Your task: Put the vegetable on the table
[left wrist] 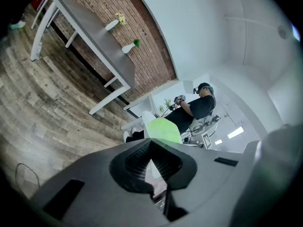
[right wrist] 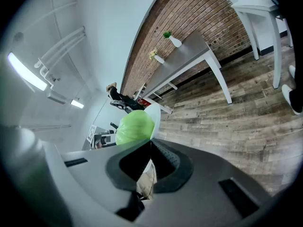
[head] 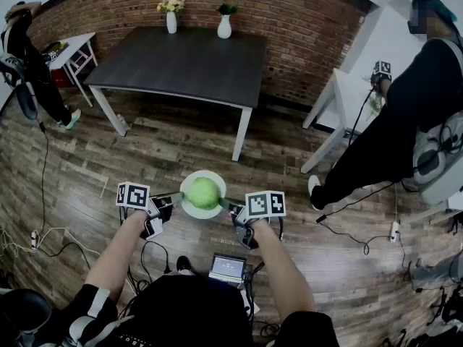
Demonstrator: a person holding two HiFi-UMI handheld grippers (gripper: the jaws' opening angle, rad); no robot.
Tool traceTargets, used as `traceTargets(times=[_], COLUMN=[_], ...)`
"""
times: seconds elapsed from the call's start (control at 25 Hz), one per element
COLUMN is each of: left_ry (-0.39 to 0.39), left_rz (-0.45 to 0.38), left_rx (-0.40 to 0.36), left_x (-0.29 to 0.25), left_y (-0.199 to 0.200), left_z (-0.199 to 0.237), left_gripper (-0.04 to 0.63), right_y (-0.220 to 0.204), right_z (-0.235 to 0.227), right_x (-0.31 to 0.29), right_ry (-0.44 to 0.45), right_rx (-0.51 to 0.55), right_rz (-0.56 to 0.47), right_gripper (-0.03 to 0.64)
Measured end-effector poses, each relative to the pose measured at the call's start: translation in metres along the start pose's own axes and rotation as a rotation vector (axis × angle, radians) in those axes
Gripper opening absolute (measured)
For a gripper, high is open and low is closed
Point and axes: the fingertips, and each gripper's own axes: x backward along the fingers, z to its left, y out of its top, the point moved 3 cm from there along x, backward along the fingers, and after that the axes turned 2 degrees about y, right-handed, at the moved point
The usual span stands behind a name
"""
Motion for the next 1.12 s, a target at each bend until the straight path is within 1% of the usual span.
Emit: traceTargets(times=[1.12], left_ry=[-0.004], left_rz=[-0.008], left_rx=[-0.012], left_x=[-0.0005], left_y=[0.0029], left_z=[0.0039], left_gripper=[0.003], right_y=[0.0025], right_z=[-0.0018], right_x=[-0.0040], right_ry=[0.006], right_rx=[-0.002], right_rz=[0.001], right_gripper=[0.011])
